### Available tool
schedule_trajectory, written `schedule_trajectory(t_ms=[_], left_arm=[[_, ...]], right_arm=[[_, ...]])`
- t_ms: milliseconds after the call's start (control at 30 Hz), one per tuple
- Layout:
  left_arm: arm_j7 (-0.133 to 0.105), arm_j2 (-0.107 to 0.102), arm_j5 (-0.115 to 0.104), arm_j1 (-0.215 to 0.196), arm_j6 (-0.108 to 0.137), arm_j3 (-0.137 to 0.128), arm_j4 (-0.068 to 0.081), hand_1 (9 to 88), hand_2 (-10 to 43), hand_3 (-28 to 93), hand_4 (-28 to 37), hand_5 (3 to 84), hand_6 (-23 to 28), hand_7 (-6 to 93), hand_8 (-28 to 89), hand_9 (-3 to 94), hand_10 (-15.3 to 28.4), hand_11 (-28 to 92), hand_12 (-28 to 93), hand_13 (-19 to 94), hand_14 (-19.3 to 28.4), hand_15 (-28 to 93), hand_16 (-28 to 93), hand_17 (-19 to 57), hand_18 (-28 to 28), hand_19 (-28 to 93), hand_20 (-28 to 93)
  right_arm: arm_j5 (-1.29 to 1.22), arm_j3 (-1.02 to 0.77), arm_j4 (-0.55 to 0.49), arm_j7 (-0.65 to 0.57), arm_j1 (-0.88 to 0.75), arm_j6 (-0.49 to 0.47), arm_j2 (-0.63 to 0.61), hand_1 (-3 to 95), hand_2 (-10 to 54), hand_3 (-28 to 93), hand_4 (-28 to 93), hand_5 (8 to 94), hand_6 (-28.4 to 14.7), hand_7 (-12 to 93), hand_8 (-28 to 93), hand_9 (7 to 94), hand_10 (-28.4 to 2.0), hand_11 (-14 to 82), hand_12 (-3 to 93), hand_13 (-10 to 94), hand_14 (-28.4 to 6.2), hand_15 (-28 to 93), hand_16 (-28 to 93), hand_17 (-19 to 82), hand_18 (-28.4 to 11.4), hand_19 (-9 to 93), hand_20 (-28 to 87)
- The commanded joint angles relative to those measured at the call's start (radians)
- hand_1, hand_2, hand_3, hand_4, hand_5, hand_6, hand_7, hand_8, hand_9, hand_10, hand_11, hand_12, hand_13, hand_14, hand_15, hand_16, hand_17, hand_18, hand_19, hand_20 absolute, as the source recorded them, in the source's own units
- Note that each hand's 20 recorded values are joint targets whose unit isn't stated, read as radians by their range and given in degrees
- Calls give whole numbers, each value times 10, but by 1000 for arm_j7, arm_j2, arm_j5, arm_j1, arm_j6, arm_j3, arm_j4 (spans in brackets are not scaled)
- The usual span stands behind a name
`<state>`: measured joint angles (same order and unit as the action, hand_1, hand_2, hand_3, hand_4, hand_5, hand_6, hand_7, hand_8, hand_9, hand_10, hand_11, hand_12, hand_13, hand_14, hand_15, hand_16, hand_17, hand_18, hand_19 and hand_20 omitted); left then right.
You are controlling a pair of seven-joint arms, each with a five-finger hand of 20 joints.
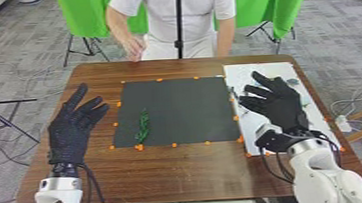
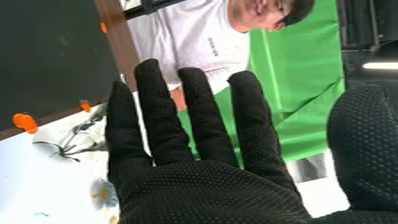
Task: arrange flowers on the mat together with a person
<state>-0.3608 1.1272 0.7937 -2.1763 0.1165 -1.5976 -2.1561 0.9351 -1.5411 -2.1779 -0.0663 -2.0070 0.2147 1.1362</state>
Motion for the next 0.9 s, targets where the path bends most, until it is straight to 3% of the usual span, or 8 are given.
schedule_trajectory(t_ms=[33,100,233,400,567,733,900], left_arm=[[-15,-17,-15,-16,22,3,0,195,109,709,-283,322,59,107,-88,348,193,249,106,278,250,460,-79,-47,276,632,-101],[-17,-23,-15,-17,23,2,-1,197,108,710,-283,322,59,107,-88,348,193,250,106,278,250,461,-79,-48,276,632,-102],[-34,-38,-24,-20,34,6,-2,198,108,712,-283,321,60,108,-87,348,194,251,107,278,249,461,-79,-48,276,633,-105],[-46,-51,-28,-23,39,6,-4,200,107,714,-283,322,60,109,-88,348,193,251,107,278,249,462,-80,-48,276,634,-109],[-51,-55,-27,-17,36,8,-1,202,106,714,-283,322,61,110,-88,348,194,251,106,277,251,462,-81,-48,277,635,-111],[-45,-50,-22,-13,29,4,0,203,105,716,-283,323,62,111,-87,348,194,252,106,278,251,464,-81,-48,277,636,-113],[-56,-58,-24,-18,36,2,-5,207,104,718,-283,324,62,111,-88,347,194,251,106,277,251,464,-82,-48,278,637,-114]], right_arm=[[214,4,-64,-63,0,188,-84,177,85,733,-241,385,0,115,-114,403,-161,94,146,322,-211,261,141,132,-283,489,126],[351,9,-77,-135,-5,261,-109,198,71,735,-236,379,-1,115,-114,400,-159,98,144,336,-211,283,139,158,-283,534,122],[643,74,-86,-405,62,418,-157,221,58,726,-230,375,-6,117,-111,408,-175,113,142,396,-210,358,115,208,-277,628,111],[955,115,-76,-698,118,451,-185,239,43,718,-225,388,-17,124,-114,428,-181,127,138,452,-206,433,93,254,-272,719,104],[1225,141,-57,-929,147,398,-216,255,29,711,-221,406,-21,129,-118,436,-185,129,136,493,-197,489,70,306,-252,789,45],[1422,165,-34,-1135,181,217,-235,266,20,699,-211,413,-23,122,-114,448,-191,129,136,529,-190,518,67,352,-240,853,-37],[1512,167,5,-1251,190,49,-226,286,8,683,-202,443,-36,114,-112,469,-202,128,134,556,-190,544,69,376,-235,903,-130]])
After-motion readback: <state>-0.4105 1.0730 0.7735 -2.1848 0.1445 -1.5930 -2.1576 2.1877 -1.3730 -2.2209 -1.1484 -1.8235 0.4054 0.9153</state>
